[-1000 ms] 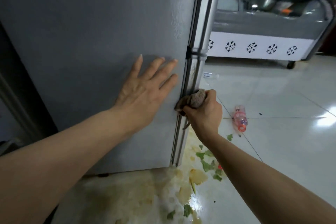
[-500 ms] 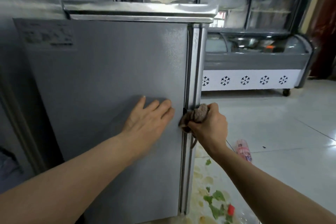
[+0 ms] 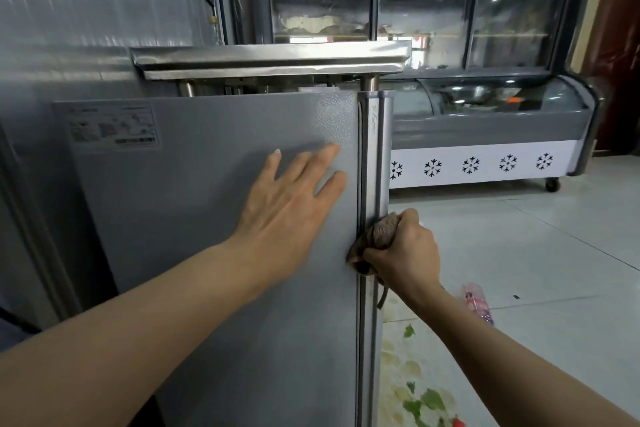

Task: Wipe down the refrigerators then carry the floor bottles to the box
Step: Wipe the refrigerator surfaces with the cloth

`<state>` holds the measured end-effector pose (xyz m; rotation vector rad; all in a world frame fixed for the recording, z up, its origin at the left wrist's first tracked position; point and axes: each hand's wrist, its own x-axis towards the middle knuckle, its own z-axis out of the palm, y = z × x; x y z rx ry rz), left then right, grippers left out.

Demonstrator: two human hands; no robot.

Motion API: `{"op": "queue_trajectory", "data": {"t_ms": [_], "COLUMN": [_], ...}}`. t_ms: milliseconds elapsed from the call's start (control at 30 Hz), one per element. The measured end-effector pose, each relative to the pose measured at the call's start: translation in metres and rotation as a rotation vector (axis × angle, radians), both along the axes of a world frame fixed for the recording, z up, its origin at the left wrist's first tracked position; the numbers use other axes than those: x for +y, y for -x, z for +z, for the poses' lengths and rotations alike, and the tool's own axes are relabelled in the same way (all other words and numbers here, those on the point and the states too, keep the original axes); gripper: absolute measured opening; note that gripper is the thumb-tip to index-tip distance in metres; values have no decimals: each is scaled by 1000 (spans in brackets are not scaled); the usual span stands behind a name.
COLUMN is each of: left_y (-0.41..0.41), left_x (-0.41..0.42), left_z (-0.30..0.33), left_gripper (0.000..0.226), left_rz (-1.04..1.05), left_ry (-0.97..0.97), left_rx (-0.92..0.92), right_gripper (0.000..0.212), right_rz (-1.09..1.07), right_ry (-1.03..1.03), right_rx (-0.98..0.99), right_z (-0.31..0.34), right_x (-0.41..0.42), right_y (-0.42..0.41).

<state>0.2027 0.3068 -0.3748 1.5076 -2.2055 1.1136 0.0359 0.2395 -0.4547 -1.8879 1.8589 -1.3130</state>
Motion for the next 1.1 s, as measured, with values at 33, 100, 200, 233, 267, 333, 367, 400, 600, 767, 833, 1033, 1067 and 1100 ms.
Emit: {"op": "queue_trajectory", "data": {"t_ms": [33, 100, 200, 233, 267, 333, 367, 400, 600, 767, 833, 1033, 1067, 1100], "left_y": [-1, -3, -6, -9, -11, -16, -18, -20, -25, -24, -24, -25, -25, -25], "left_x": [-1, -3, -8, -10, -13, -16, -17, -18, -21, -20, -20, -24, -24, -23], "left_z": [3, 13, 33, 39, 45, 54, 56, 59, 75, 81, 82, 86, 86, 86], "left_gripper": [76, 80, 85, 88, 91, 93, 92, 92, 85, 66, 62, 51, 49, 46], "left_rz": [6, 29, 84, 111, 142, 195, 216, 229, 194, 140, 124, 81, 69, 59], "left_ry": [14, 45, 80, 87, 93, 84, 72, 68, 91, 81, 78, 111, 121, 128], "left_rx": [0, 18, 59, 76, 94, 126, 127, 112, 125, 142, 159, 199, 205, 211], "right_gripper": [55, 55, 59, 59, 58, 58, 58, 58, 64, 54, 45, 27, 26, 26], "right_rz": [2, 4, 32, 46, 55, 55, 54, 56, 37, 90, 136, 109, 97, 90], "right_ry": [3, 44, 84, 93, 111, 148, 162, 178, 284, 344, 377, 475, 489, 503], "right_rx": [-5, -33, -19, -12, -8, -1, -4, -14, -119, -32, 48, 186, 190, 194], "right_z": [4, 16, 34, 38, 42, 51, 58, 67, 139, 167, 168, 169, 169, 169], "right_x": [0, -1, -3, -3, -2, -3, -3, -3, -4, -2, -2, -8, -7, -6], "right_y": [0, 0, 0, 1, 1, 1, 1, 0, -3, -2, 1, 0, 0, 0]}}
